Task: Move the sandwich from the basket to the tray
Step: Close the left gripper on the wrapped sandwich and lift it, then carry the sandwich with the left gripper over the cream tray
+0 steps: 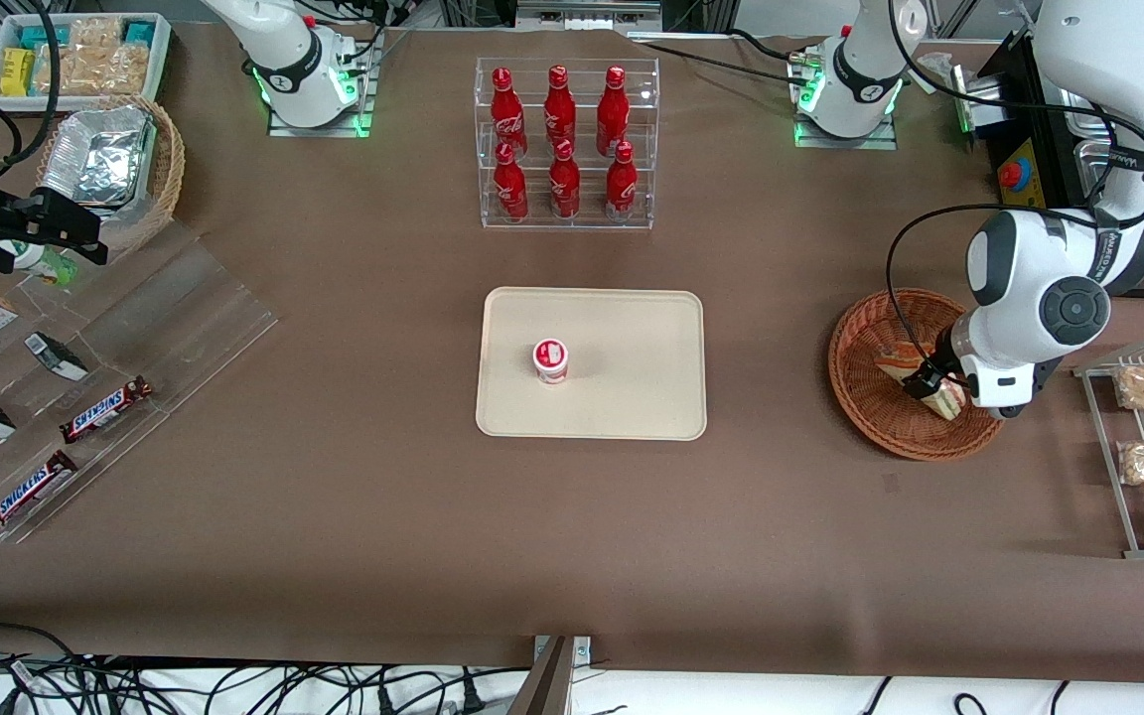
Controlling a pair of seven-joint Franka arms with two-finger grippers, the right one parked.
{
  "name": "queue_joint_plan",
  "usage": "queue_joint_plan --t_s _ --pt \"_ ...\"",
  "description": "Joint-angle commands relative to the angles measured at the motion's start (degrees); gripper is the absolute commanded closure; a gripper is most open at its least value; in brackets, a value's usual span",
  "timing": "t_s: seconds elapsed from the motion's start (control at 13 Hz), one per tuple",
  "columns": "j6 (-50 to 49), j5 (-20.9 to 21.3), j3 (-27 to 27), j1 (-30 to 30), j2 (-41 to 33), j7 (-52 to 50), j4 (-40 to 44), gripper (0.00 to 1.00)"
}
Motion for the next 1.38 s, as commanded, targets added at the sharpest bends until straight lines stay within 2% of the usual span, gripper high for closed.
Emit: queue_joint_plan --t_s 0.0,0.08,0.23,0.38,0.62,0.85,1.31 --pt "-0.8 -0.2 0.0 -0.5 -1.3 -1.7 -0.6 0.55" --pt "-0.8 -0.2 0.0 -1.4 -1.2 -2.2 -0.6 0.66" --pt "-1.0 -0.2 0.0 -1.6 -1.1 -2.6 0.0 0.69" --pt "-5.4 0.0 0.0 -2.4 -1.4 -1.7 2.7 0.69" --pt "-20.3 3.5 -1.3 -3.5 -1.3 1.5 12.1 0.69" --pt "-30.8 3.9 -5.3 -3.6 -1.4 6.7 20.0 0.69" --pt "-33.5 5.0 -19.4 -4.2 -0.8 6.7 25.0 0.66"
